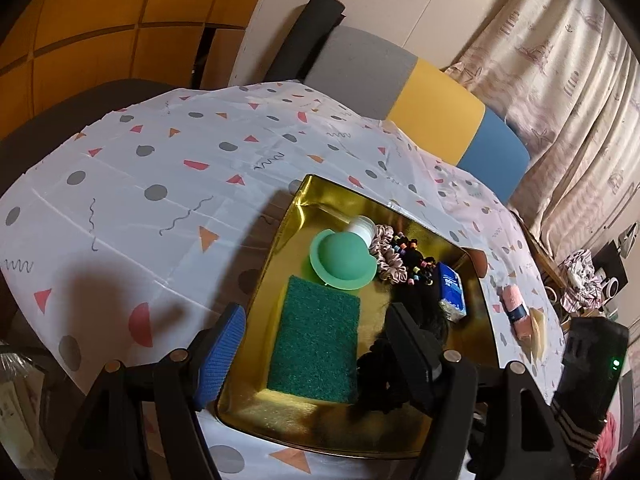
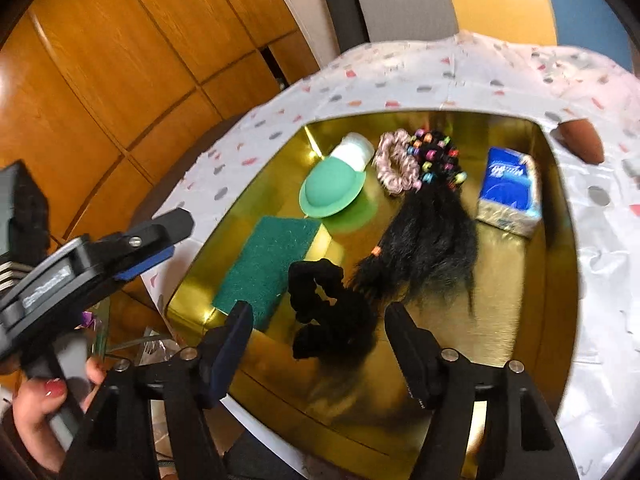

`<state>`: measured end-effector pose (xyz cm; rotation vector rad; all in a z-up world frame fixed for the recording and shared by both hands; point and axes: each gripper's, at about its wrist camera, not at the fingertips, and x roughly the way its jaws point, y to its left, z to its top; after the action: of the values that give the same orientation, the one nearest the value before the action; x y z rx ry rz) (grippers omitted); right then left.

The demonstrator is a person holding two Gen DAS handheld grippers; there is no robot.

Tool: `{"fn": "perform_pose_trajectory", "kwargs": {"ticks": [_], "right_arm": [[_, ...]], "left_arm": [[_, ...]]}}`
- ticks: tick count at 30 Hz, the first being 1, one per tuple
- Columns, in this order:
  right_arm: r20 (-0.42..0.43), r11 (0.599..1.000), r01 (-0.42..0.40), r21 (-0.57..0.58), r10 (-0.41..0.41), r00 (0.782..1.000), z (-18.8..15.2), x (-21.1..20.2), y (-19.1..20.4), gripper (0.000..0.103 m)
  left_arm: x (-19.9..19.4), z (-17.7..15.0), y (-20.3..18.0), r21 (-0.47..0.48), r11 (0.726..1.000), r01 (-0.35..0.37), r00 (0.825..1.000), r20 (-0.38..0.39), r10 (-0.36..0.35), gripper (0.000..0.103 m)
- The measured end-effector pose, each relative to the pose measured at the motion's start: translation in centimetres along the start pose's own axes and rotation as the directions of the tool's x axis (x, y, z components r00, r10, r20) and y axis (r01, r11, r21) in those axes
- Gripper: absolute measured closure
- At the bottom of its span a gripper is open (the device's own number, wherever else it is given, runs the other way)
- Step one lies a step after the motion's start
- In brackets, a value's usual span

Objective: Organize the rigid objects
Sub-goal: 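Lower the tissue pack into the tray with the left tool while the right tool drops the black cloth there, then grasp the beige cloth lying on the pink towel roll with the right tool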

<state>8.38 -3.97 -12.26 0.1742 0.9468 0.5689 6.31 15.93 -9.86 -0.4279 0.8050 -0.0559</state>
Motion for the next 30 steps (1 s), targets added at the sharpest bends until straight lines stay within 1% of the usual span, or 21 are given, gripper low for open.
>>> {"fn": "perform_pose_trajectory", "kwargs": {"ticks": [4, 9, 13, 16, 17, 18, 19, 20, 22, 24, 28, 30], "right_arm": [[0.053, 0.999, 0.040, -0.004, -0.039, 0.998, -0.5, -1.9, -0.7, 0.032], [0.112, 0.997, 0.059, 0.048, -0.064, 0.992, -0.5, -3.9, -2.7, 0.030], [0.138, 0.992, 0.093, 0.079, -0.104, 0.985, -0.4, -5.2, -4.2, 0.029], [0.146, 0.987, 0.123, 0.105, -0.138, 0.980, -1.0, -6.0, -5.8, 0.030], [0.162, 0.988, 0.113, 0.106, -0.129, 0.978, -1.2, -6.5, -6.4, 0.027], [0.161, 0.984, 0.140, 0.112, -0.157, 0.974, -1.3, -6.6, -6.8, 0.024], [0.162, 0.978, 0.174, 0.119, -0.192, 0.968, -1.6, -6.9, -7.3, 0.024], [0.171, 0.973, 0.183, 0.137, -0.205, 0.964, -1.9, -7.5, -8.1, 0.024], [0.189, 0.967, 0.162, 0.198, -0.200, 0.961, -2.5, -8.5, -10.0, 0.024], [0.189, 0.952, 0.176, 0.251, -0.227, 0.955, -3.0, -9.6, -12.0, 0.024], [0.185, 0.907, 0.244, 0.343, -0.320, 0.929, -4.4, -11.8, -16.3, 0.024], [0.174, 0.877, 0.304, 0.373, -0.388, 0.905, -4.8, -12.9, -18.7, 0.022]], "left_arm": [[0.3, -0.5, -0.9, 0.022, 1.000, 0.016, 1.000, -0.016, -0.016, 0.029], [0.9, -1.6, -3.1, 0.075, 0.996, 0.048, 0.998, -0.055, -0.044, 0.029], [1.4, -2.4, -5.1, 0.120, 0.989, 0.082, 0.994, -0.084, -0.072, 0.029], [1.6, -3.1, -6.5, 0.151, 0.983, 0.104, 0.990, -0.105, -0.089, 0.029], [1.7, -3.3, -6.9, 0.161, 0.980, 0.116, 0.989, -0.112, -0.098, 0.029], [1.8, -3.6, -7.6, 0.177, 0.976, 0.128, 0.987, -0.122, -0.107, 0.029], [1.9, -3.8, -8.1, 0.190, 0.973, 0.135, 0.985, -0.130, -0.111, 0.029], [1.9, -3.9, -8.5, 0.200, 0.969, 0.142, 0.984, -0.138, -0.115, 0.029], [2.1, -4.3, -9.6, 0.223, 0.962, 0.158, 0.980, -0.152, -0.126, 0.029], [2.2, -4.6, -10.8, 0.249, 0.954, 0.170, 0.978, -0.164, -0.131, 0.029], [2.7, -5.0, -12.9, 0.278, 0.941, 0.194, 0.971, -0.189, -0.144, 0.029], [2.9, -5.2, -13.9, 0.296, 0.934, 0.202, 0.969, -0.197, -0.147, 0.029]]}}
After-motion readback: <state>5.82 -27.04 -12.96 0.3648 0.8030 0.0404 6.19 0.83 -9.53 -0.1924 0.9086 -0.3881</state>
